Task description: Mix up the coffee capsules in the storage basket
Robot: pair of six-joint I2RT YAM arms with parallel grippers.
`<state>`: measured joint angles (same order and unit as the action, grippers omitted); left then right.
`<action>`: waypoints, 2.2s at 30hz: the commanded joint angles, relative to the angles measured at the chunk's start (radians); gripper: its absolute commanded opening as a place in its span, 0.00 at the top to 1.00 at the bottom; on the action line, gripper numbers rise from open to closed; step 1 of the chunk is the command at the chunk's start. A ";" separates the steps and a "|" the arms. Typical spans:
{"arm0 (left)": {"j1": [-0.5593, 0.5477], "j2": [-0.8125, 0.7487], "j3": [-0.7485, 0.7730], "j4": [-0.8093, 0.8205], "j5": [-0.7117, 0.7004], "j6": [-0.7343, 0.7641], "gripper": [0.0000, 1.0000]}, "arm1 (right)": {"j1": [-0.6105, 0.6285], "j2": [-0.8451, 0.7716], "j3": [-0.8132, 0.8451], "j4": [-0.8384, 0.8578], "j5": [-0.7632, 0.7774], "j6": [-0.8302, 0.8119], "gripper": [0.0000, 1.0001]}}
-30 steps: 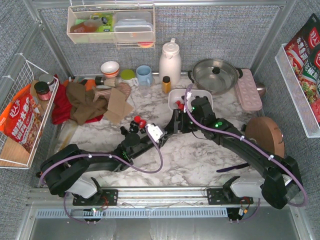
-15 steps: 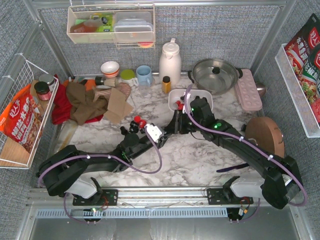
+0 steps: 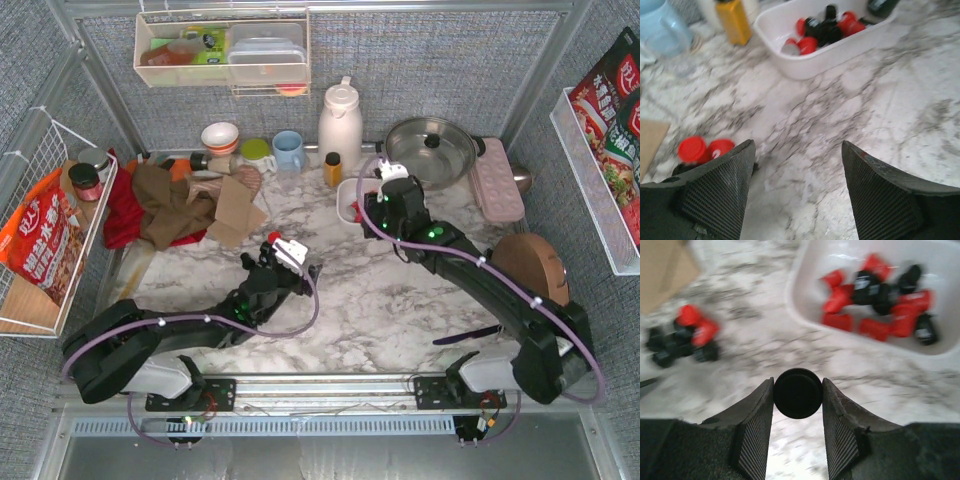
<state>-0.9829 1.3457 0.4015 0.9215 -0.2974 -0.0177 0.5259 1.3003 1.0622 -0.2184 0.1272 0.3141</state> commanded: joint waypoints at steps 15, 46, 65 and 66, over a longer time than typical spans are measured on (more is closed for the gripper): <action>0.211 0.143 0.192 -0.535 -0.029 -0.252 0.26 | -0.262 0.434 0.266 -0.024 0.137 -0.136 0.32; 0.285 0.284 0.358 -0.676 0.198 -0.104 0.44 | -0.236 0.184 0.096 -0.036 -0.086 -0.041 0.30; 0.296 0.364 0.396 -0.680 0.239 -0.116 0.57 | -0.231 0.140 0.088 -0.054 -0.115 -0.040 0.30; 0.297 0.355 0.384 -0.664 0.240 -0.114 0.59 | -0.231 0.139 0.088 -0.055 -0.116 -0.038 0.30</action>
<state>-0.6868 1.7180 0.7994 0.2241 -0.0692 -0.1284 0.2939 1.4460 1.1557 -0.2741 0.0208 0.2733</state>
